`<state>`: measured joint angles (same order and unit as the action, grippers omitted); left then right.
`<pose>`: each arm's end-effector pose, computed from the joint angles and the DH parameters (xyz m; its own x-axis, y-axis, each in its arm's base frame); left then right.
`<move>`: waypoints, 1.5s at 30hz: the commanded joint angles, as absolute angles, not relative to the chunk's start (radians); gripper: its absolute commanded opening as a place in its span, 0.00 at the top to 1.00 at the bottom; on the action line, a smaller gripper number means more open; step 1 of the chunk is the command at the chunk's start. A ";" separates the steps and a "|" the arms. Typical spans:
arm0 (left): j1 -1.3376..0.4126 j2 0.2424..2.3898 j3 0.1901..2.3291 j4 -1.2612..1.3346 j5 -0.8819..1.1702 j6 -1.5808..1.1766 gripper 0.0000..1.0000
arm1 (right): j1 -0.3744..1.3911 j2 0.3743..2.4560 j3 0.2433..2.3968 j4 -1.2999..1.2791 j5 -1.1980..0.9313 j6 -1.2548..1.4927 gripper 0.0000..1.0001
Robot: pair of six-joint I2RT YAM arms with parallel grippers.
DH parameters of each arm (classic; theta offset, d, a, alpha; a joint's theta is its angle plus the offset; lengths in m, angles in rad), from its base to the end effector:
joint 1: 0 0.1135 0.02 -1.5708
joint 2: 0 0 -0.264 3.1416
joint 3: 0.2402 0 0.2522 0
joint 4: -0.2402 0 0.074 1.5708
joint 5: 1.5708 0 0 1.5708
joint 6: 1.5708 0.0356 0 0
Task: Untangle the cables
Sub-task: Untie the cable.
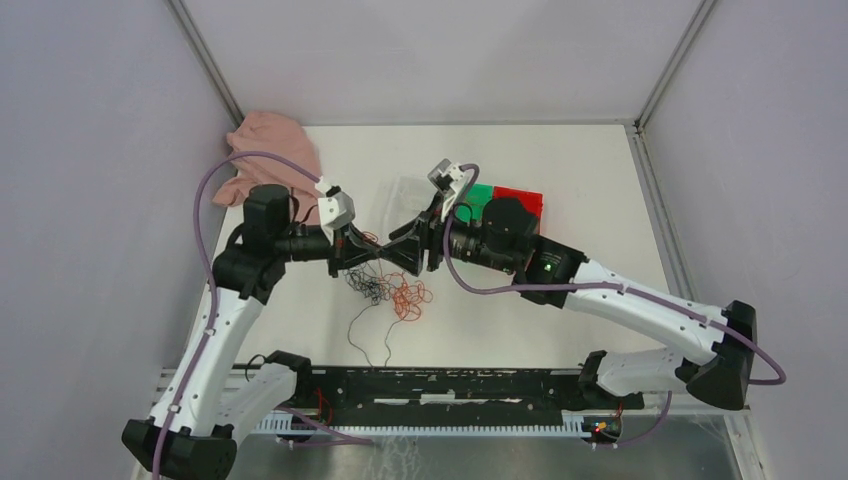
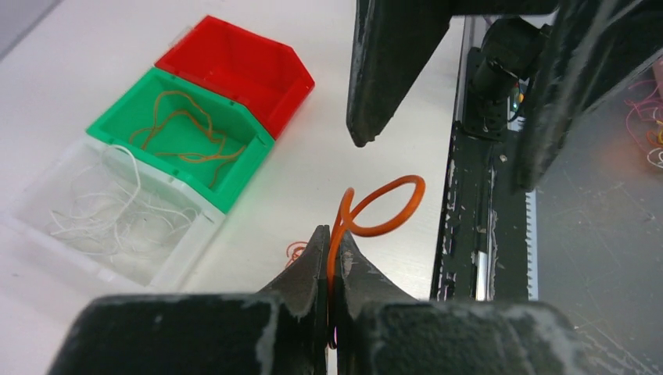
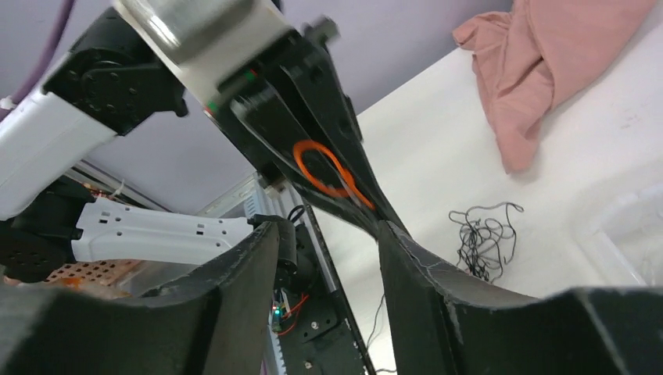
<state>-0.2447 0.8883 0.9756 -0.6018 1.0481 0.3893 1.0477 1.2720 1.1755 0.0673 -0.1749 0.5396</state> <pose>0.1596 -0.0716 0.3543 -0.1180 0.2248 -0.9672 0.9702 0.2338 -0.0641 0.1450 0.2638 0.3987 -0.4955 0.1537 -0.8549 -0.7989 0.3058 0.5179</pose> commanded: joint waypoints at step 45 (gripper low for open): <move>-0.252 0.965 1.587 -0.285 1.048 0.002 0.97 | 0.966 1.347 0.855 0.253 -0.008 0.468 0.73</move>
<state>-0.2485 0.9806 1.5459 -0.3325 1.0657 0.0643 0.9619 1.3991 0.8940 0.1764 -0.0956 0.4412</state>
